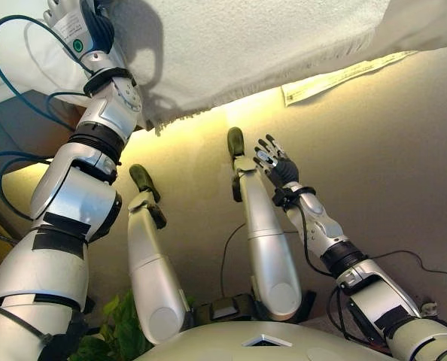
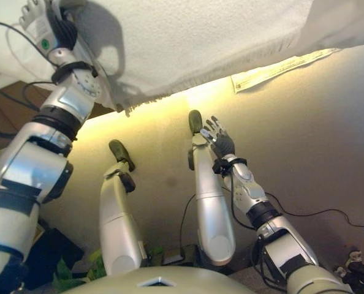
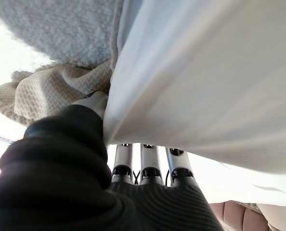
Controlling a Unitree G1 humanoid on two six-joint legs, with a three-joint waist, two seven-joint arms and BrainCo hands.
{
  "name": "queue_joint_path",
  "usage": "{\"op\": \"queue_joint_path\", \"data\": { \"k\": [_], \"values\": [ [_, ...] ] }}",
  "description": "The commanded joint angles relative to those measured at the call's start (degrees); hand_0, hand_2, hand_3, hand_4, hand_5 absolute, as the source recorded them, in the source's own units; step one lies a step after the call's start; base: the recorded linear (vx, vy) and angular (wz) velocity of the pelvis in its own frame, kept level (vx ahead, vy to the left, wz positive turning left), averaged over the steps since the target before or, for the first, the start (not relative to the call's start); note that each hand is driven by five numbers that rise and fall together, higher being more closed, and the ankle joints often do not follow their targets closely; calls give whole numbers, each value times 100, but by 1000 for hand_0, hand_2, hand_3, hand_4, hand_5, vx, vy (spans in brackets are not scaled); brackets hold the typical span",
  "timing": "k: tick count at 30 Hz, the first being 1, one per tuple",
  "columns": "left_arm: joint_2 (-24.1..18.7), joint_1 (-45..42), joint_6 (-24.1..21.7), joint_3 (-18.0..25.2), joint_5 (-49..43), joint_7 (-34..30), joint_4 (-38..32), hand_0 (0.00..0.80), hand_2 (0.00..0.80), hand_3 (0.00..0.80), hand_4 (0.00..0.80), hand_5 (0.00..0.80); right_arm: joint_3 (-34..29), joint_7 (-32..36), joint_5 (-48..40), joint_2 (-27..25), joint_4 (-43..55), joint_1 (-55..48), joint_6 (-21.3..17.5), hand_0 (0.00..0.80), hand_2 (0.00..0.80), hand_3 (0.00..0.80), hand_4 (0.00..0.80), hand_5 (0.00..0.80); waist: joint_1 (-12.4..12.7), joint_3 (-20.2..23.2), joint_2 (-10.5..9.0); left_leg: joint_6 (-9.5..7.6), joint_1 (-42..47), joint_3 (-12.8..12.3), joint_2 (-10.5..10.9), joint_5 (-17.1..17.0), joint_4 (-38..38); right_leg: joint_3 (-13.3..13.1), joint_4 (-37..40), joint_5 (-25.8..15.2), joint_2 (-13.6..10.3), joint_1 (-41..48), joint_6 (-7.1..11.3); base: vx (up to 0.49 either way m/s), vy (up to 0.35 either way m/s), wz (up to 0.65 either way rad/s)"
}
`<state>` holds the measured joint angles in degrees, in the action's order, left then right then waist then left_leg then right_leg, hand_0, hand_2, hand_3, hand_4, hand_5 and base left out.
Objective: Make the bed neatly
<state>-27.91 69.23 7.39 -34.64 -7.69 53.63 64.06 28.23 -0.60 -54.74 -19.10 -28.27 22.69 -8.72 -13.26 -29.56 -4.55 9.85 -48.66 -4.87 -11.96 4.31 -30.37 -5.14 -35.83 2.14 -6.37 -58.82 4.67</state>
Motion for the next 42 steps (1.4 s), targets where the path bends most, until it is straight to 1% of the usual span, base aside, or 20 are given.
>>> {"op": "queue_joint_path", "data": {
  "k": [1,7,8,11,12,14,15,17,21,26,30,32,37,39,42],
  "values": [
    [53,-389,-167,451,259,-15,-27,800,800,800,800,800,201,33,-41,-160,550,-391,-287,0,0,0,0,0,-52,-23,-106,-251,-265,325,-31,-92,-483,221,623,-504,-200,447,47,0,0,0],
    [152,-1155,-335,628,64,-9,-664,800,800,800,800,800,102,21,19,-100,471,-498,-387,0,0,0,0,0,213,-23,-67,-235,394,367,-4,-186,-68,399,850,-460,-327,1066,90,-15,-2,2],
    [163,-1290,-374,664,-10,-30,-786,800,800,800,800,800,79,-11,32,-82,450,-476,-398,0,0,0,0,0,254,-23,-68,-271,450,342,38,-396,84,444,969,-623,-391,1126,78,-83,-2,9],
    [186,-1733,-508,671,-262,-154,-1140,800,800,800,800,800,21,-94,47,-37,379,-494,-388,0,0,0,0,0,434,-23,-22,-266,885,357,81,-468,356,599,1089,-593,-519,1565,116,-21,1,16],
    [187,-1752,-519,674,-270,-164,-1154,800,800,800,800,800,21,-94,50,-35,376,-496,-391,0,0,0,0,0,441,-23,-20,-266,903,358,83,-472,368,604,1096,-593,-524,1584,118,3,2,21],
    [213,-2096,-613,660,-338,-252,-1464,800,800,800,800,800,-30,-124,-12,-27,337,-527,-379,0,0,0,0,0,582,-8,37,-281,1233,378,105,-533,574,680,1160,-550,-607,1909,141,9,4,20],
    [223,-2180,-650,662,-327,-280,-1519,800,800,800,800,800,-43,-145,-28,-13,336,-548,-377,0,0,0,0,0,613,23,50,-287,1296,388,116,-547,625,691,1178,-541,-625,1969,148,40,-18,28],
    [192,-2496,-771,730,-349,-497,-1739,800,800,800,800,800,-100,-156,-88,14,277,-644,-369,0,0,0,0,0,749,153,102,-309,1555,413,138,-593,825,756,1238,-487,-693,2217,183,51,-24,30],
    [106,-2949,-917,815,-174,-606,-1870,800,800,800,800,800,-179,-109,-118,49,154,-805,-346,0,0,0,0,0,914,367,198,-347,2011,450,153,-692,1239,891,1439,-444,-795,2635,235,51,14,21],
    [79,-3592,-1041,1061,-39,-567,-1963,800,800,800,800,800,-313,13,-74,55,36,-1123,-283,0,0,0,0,0,1034,700,343,-373,2607,455,173,-832,1822,1035,1848,-431,-823,3237,270,77,58,12],
    [77,-4004,-1078,1237,-44,-496,-2073,800,800,800,800,800,-416,122,-75,12,-43,-1421,-242,0,0,0,0,0,1094,925,432,-377,2932,473,180,-881,2055,1123,2038,-390,-849,3623,273,100,77,10],
    [27,-4359,-1107,1426,-45,-555,-2137,800,800,800,800,800,-541,255,-75,0,-152,-1730,-200,0,0,0,0,0,1158,1135,495,-378,3178,487,176,-870,2137,1217,2144,-319,-878,3963,269,148,68,14],
    [42,-4983,-1192,1770,13,-674,-2243,800,800,800,800,800,-808,308,20,17,-187,-2205,-4,0,0,0,0,0,1232,1509,581,-372,3558,476,150,-891,2277,1420,2351,-224,-918,4555,260,174,48,16],
    [83,-5204,-1267,1932,197,-731,-2272,800,800,800,800,800,-931,302,107,42,-169,-2397,89,0,0,0,0,0,1244,1648,617,-358,3709,467,136,-884,2317,1511,2439,-181,-933,4792,257,177,50,22],
    [238,-5553,-1368,2244,645,-776,-2333,800,800,800,800,800,-1125,282,241,140,-140,-2682,171,0,0,0,0,0,1302,1831,674,-345,3925,527,135,-880,2403,1632,2503,-98,-940,5094,253,168,45,18]
  ]
}}
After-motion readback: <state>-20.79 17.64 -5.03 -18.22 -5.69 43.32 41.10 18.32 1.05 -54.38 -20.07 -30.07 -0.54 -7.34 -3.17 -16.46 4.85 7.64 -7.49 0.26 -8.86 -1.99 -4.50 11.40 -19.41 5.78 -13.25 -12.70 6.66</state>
